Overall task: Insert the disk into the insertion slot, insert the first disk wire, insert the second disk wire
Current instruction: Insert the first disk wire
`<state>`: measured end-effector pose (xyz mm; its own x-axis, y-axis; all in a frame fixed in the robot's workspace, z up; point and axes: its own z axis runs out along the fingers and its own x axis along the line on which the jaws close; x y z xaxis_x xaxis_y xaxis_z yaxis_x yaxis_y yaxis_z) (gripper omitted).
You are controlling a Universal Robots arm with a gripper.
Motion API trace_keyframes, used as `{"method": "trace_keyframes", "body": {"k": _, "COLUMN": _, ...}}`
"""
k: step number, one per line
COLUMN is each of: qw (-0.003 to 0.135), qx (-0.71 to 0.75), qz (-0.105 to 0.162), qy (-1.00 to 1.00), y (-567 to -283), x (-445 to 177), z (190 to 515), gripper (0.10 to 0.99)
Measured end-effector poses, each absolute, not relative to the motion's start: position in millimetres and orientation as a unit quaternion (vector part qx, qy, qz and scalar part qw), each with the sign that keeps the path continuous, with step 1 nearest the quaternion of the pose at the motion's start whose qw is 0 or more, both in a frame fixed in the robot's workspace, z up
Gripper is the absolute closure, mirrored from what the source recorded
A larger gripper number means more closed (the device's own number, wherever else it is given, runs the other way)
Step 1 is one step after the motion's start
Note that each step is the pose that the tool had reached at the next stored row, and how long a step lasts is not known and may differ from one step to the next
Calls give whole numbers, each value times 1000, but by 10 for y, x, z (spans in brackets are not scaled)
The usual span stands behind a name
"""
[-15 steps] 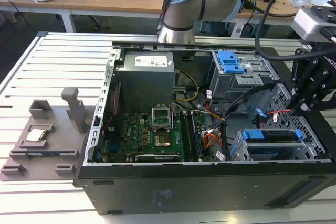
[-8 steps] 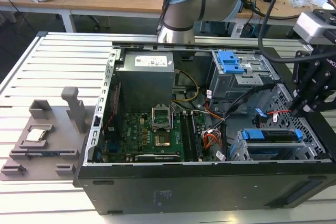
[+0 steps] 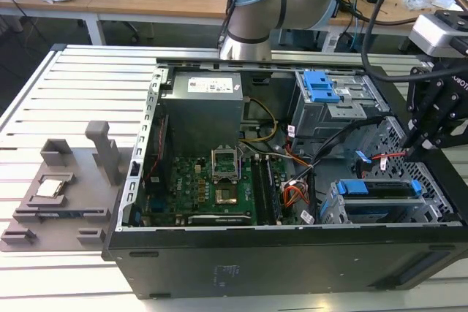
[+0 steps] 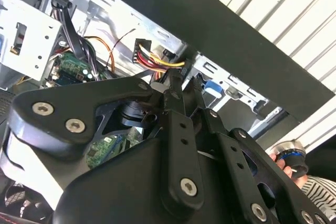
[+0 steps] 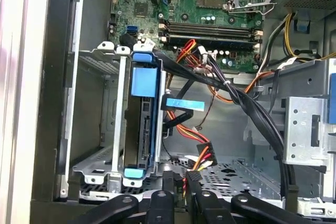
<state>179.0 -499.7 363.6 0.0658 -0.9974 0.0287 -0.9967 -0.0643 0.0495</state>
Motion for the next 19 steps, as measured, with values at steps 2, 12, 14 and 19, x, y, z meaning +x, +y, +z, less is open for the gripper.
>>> {"method": "trace_keyframes", "body": {"k": 2, "qw": 30, "qx": 731, "qz": -4, "qy": -682, "y": -4981, "x": 1798, "z": 3625, "gripper": 847}}
{"method": "trace_keyframes", "body": {"k": 12, "qw": 45, "qx": 738, "qz": 10, "qy": -674, "y": -4947, "x": 1844, "z": 3541, "gripper": 847}}
{"method": "trace_keyframes", "body": {"k": 14, "qw": 45, "qx": 738, "qz": 10, "qy": -674, "y": -4947, "x": 1844, "z": 3540, "gripper": 847}}
{"method": "trace_keyframes", "body": {"k": 19, "qw": 46, "qx": 738, "qz": 10, "qy": -674, "y": -4947, "x": 1844, "z": 3541, "gripper": 914}}
